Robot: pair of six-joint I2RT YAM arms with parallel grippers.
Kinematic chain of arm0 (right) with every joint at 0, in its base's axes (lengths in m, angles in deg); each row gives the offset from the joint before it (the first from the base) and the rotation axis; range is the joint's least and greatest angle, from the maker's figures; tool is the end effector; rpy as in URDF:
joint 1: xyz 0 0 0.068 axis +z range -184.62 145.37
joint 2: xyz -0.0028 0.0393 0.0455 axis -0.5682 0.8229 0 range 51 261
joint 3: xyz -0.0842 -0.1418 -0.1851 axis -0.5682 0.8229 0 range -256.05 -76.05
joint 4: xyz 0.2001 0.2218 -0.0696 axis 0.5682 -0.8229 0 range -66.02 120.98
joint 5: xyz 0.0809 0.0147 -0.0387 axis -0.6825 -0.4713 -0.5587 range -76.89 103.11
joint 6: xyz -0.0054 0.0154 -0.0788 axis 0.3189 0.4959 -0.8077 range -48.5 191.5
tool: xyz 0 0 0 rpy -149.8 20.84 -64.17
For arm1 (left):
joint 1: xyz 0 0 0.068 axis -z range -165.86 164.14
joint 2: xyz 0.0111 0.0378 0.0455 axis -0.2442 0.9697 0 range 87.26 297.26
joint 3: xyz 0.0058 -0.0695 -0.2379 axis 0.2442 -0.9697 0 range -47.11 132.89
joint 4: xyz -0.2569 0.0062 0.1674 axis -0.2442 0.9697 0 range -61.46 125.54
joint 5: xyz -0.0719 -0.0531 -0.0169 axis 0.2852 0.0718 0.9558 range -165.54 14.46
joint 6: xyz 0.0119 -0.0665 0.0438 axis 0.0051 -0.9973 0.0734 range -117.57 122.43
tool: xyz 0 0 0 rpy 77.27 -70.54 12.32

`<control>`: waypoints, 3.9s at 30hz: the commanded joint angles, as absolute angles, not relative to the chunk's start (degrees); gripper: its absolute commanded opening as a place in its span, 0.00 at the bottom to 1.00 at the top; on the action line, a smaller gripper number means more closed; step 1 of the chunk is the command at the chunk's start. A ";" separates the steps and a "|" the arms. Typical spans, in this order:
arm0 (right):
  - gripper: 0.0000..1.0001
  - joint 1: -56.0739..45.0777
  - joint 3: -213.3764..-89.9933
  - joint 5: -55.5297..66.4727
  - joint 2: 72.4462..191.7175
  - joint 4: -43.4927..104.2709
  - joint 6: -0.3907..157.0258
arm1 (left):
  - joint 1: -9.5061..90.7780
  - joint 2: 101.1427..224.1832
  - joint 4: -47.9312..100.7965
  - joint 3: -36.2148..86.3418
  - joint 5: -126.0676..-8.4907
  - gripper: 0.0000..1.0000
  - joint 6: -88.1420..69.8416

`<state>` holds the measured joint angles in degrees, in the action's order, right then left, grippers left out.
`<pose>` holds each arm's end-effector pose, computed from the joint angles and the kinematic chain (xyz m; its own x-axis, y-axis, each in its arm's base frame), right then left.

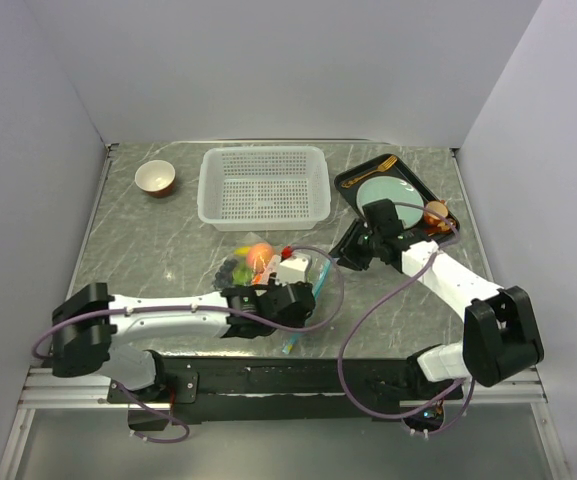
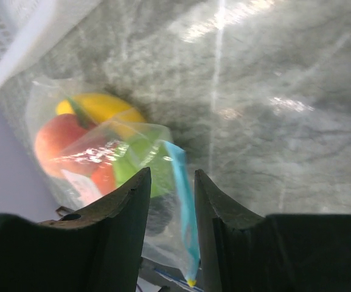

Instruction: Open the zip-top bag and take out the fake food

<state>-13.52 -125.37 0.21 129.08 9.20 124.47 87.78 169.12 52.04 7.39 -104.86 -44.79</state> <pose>0.3177 0.1393 0.1488 -0.8196 0.5178 -0.2452 0.2838 0.7388 0.6113 0.1337 -0.3348 0.1634 -0.6986 0.1078 -0.7074 0.3489 0.9144 -0.2051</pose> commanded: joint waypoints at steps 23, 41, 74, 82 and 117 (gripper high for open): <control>0.43 -29.53 -106.82 -1.12 109.54 10.59 122.30 | 88.67 190.61 65.36 29.97 -115.00 0.49 -42.22; 0.43 -20.49 -103.12 -0.87 105.67 16.22 126.17 | 88.76 193.17 65.01 30.33 -114.83 0.38 -42.57; 0.39 0.70 -112.34 4.24 125.67 33.27 127.40 | 77.86 177.36 59.21 16.54 -113.42 0.01 -53.55; 0.40 3.17 -125.52 1.95 140.11 33.88 122.48 | 74.52 168.30 60.87 9.50 -113.07 0.01 -57.95; 0.84 17.40 -135.46 13.02 152.25 28.70 114.31 | 67.49 153.53 50.07 -3.60 -105.86 0.01 -57.60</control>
<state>16.79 -133.06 10.96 149.87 29.75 115.07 67.89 155.53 53.51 -3.21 -106.72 -58.26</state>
